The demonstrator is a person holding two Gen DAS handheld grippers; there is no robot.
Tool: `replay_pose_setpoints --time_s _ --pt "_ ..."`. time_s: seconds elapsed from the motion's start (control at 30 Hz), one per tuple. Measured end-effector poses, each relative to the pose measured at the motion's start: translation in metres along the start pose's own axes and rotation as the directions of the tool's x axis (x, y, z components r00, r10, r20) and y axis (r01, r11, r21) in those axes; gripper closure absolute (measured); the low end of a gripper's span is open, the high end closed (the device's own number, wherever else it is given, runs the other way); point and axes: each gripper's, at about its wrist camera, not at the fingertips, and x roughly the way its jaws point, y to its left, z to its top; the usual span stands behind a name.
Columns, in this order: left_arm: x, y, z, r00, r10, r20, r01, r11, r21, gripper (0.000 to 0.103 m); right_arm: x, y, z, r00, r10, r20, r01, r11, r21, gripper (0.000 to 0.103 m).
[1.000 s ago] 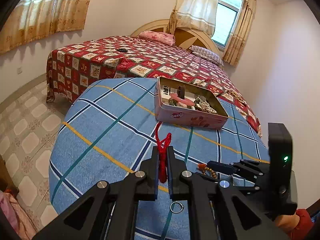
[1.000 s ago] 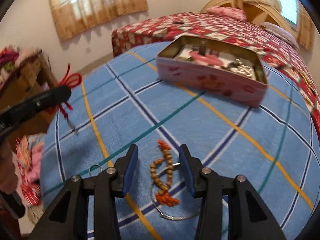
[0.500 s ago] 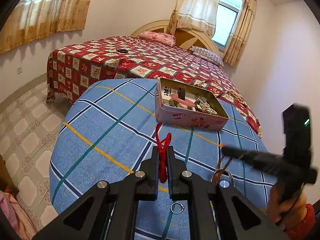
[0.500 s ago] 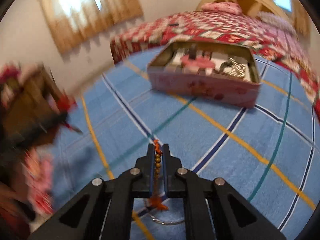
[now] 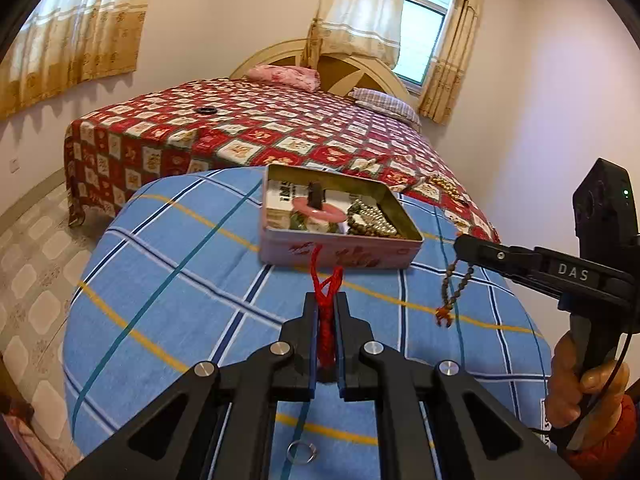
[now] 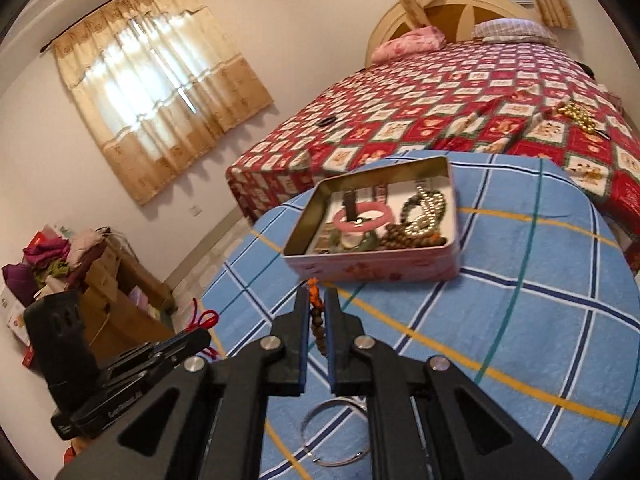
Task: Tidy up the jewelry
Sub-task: 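Carry the red string with the left tool while the right tool carries the orange beads over the tin, then open the left tool dropping the red string in the tin while the right tool drops the orange beads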
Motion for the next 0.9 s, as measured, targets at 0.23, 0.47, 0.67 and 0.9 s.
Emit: replay_pose_setpoints --time_s 0.23,0.47,0.67,0.9 --pt "0.018 -0.010 0.026 1.000 -0.017 0.025 0.016 0.999 0.035 0.097 0.005 -0.009 0.027 0.999 -0.011 0.034 0.011 1.000 0.003 0.093" --pt "0.047 -0.013 0.059 0.998 -0.023 0.052 0.020 0.998 0.058 0.097 0.029 -0.013 0.061 0.998 0.036 0.050 -0.036 0.999 0.013 0.093" --pt "0.091 -0.007 0.081 0.999 -0.002 0.034 0.000 0.997 0.072 0.097 0.073 -0.028 0.078 0.996 0.084 0.001 -0.084 0.995 0.061 0.093" --pt "0.151 0.006 0.085 0.998 0.047 -0.051 -0.043 0.995 0.085 0.097 0.128 -0.055 0.073 0.994 0.013 -0.105 -0.007 0.999 0.053 0.089"
